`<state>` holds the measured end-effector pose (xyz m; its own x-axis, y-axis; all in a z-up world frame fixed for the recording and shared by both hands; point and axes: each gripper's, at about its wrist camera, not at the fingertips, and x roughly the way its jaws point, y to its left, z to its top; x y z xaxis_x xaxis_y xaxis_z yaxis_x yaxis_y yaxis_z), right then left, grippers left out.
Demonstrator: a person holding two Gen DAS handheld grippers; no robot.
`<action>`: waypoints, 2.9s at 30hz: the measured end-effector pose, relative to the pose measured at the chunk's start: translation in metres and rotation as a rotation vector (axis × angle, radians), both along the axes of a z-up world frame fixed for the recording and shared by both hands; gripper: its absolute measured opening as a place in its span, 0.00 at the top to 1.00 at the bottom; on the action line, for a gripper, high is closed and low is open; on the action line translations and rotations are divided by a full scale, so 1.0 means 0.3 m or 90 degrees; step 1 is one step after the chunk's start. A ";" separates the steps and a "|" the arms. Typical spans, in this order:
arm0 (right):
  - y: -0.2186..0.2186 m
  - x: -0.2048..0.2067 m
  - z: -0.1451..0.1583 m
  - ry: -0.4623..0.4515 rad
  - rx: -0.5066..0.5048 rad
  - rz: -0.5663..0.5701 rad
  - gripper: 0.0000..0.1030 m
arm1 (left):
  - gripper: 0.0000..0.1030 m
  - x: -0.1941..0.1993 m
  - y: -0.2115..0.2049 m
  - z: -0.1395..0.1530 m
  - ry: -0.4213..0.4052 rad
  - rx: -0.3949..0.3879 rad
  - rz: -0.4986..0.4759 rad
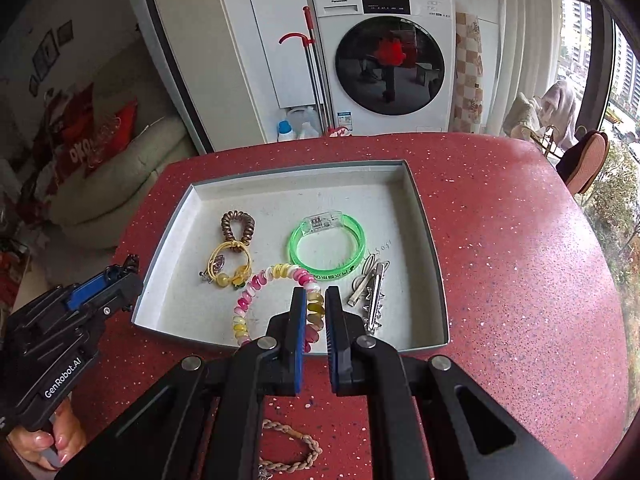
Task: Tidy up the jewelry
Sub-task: 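Lower the claw clip and beaded bracelet into the tray and open both grippers, then grasp the heart pendant with the left gripper while the right grasps the braided bracelet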
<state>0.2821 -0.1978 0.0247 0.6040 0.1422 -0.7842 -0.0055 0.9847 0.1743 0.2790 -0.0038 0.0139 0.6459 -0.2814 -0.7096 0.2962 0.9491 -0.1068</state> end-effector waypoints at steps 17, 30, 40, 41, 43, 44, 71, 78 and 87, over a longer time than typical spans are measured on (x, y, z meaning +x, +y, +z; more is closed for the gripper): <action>-0.013 0.133 -0.199 0.081 0.027 -0.019 0.90 | 0.58 0.149 -0.103 -0.167 0.077 0.057 -0.013; -0.019 0.149 -0.221 0.060 -0.027 -0.037 0.90 | 0.58 0.162 -0.121 -0.228 0.070 0.100 0.007; -0.022 0.118 -0.183 0.053 0.014 -0.023 0.56 | 0.58 0.143 -0.127 -0.193 0.050 0.114 0.013; -0.022 0.112 -0.174 0.049 0.016 -0.022 0.56 | 0.58 0.138 -0.129 -0.185 0.046 0.116 0.013; -0.025 0.098 -0.158 0.043 0.021 -0.025 0.56 | 0.58 0.131 -0.132 -0.170 0.038 0.118 0.015; -0.029 0.090 -0.149 0.039 0.023 -0.027 0.54 | 0.58 0.127 -0.131 -0.163 0.036 0.116 0.015; -0.053 -0.065 -0.055 0.013 0.039 -0.037 0.48 | 0.00 -0.027 -0.078 -0.010 -0.037 0.089 0.048; -0.036 -0.111 -0.044 0.006 0.047 -0.030 0.37 | 0.00 -0.092 -0.040 -0.024 -0.022 0.081 0.054; -0.027 -0.196 -0.041 -0.005 0.068 -0.020 0.19 | 0.00 -0.216 0.007 -0.065 0.010 0.057 0.056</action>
<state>0.2235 -0.2059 0.0124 0.6159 0.2062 -0.7604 0.0230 0.9600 0.2790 0.2143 -0.0017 -0.0055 0.6543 -0.1594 -0.7392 0.2102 0.9773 -0.0246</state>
